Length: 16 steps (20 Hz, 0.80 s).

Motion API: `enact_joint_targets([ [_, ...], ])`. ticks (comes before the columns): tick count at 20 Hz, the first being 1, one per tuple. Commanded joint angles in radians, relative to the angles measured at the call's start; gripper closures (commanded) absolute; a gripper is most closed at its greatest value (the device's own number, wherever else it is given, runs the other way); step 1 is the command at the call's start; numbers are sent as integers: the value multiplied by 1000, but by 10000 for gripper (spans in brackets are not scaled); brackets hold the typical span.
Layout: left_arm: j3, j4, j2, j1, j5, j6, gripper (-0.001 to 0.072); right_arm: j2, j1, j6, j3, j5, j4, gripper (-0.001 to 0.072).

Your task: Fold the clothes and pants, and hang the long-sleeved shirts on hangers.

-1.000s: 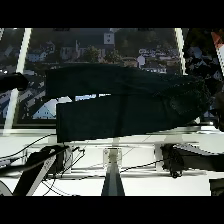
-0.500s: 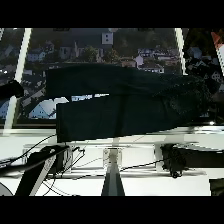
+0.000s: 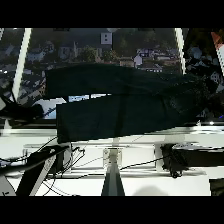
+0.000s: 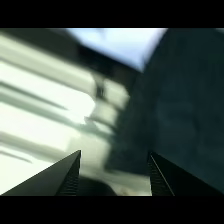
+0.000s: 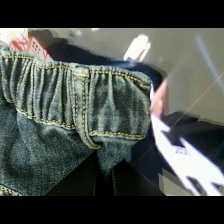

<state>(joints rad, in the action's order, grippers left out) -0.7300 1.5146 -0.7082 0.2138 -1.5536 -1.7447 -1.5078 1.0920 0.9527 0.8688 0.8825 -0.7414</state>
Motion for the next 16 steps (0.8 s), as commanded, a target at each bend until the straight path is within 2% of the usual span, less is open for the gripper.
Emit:
enact_joint_targets([
  [1,108,-176,1,1,-74,31,223,0,-7,-4,2,-16,3,679],
  [2,129,-180,1,1,-87,59,162,0,-7,-4,2,-16,3,679],
  [4,172,-179,1,1,-97,115,162,0,-7,-4,2,-16,3,679],
  [7,226,-96,-2,1,-74,307,162,0,-7,-4,2,-17,3,679],
  [9,255,-38,-33,1,-74,348,141,0,-7,-4,2,-16,3,679],
  [13,285,-105,-151,1,-39,430,84,0,-7,-4,2,-13,3,679],
  [16,290,-106,-266,0,5,506,87,0,-7,-4,2,-11,3,679],
])
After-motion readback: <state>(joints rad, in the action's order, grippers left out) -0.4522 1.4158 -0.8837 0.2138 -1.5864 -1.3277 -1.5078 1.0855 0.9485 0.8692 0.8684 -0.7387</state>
